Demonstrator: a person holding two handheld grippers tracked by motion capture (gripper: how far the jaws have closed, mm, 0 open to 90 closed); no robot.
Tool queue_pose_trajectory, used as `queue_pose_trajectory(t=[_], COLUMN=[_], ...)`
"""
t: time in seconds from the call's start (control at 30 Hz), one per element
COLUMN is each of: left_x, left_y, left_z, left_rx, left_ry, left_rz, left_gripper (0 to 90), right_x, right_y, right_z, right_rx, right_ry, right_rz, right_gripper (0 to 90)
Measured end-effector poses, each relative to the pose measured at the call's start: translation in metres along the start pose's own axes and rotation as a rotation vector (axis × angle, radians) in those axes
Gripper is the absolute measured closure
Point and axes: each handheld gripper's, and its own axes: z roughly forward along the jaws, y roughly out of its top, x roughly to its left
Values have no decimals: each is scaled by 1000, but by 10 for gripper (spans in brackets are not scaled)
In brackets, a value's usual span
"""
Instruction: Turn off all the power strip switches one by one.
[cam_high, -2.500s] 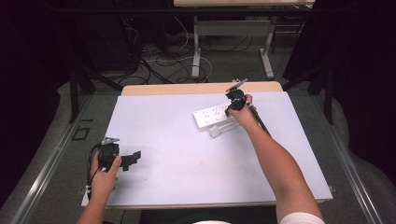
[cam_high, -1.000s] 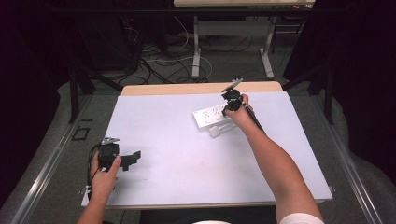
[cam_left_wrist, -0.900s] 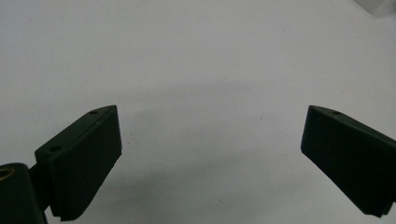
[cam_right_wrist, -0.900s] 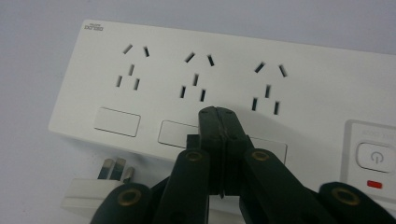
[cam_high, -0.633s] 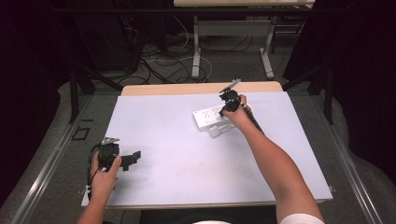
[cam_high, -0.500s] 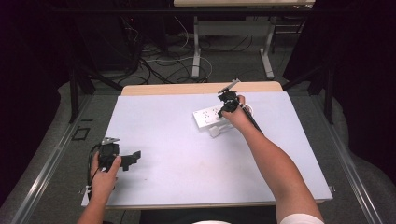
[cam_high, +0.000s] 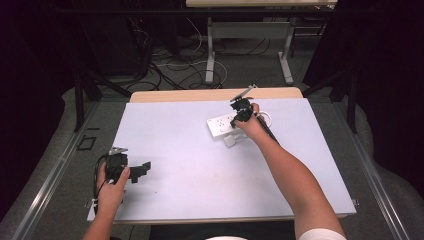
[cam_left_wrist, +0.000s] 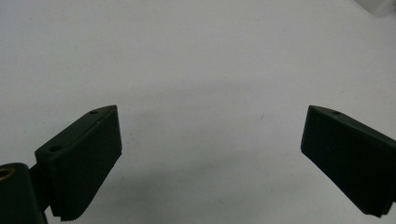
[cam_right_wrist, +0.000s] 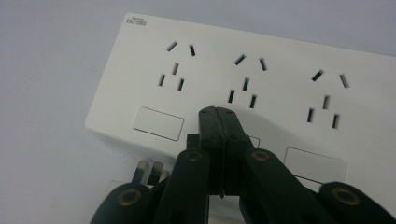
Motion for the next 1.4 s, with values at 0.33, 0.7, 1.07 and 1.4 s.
queue_pose_trajectory(t=[0.33,0.7,1.07,1.4], left_x=[-1,-1,0,0], left_y=[0,-1,0,0], left_z=[1,1,1,1], left_rx=[-8,-6,-4,-1], left_ry=[1,2,3,1], left_rz=[0,-2,2,1], left_gripper=[52,52,53,54], right_x=[0,8,8,10], right_y=[0,1,1,2], right_z=[0,5,4,5], right_rx=[14,4,28,21], right_ry=[-12,7,-21,-25], right_rz=[-8,-16,-29,-24], right_gripper=[900,900,900,900])
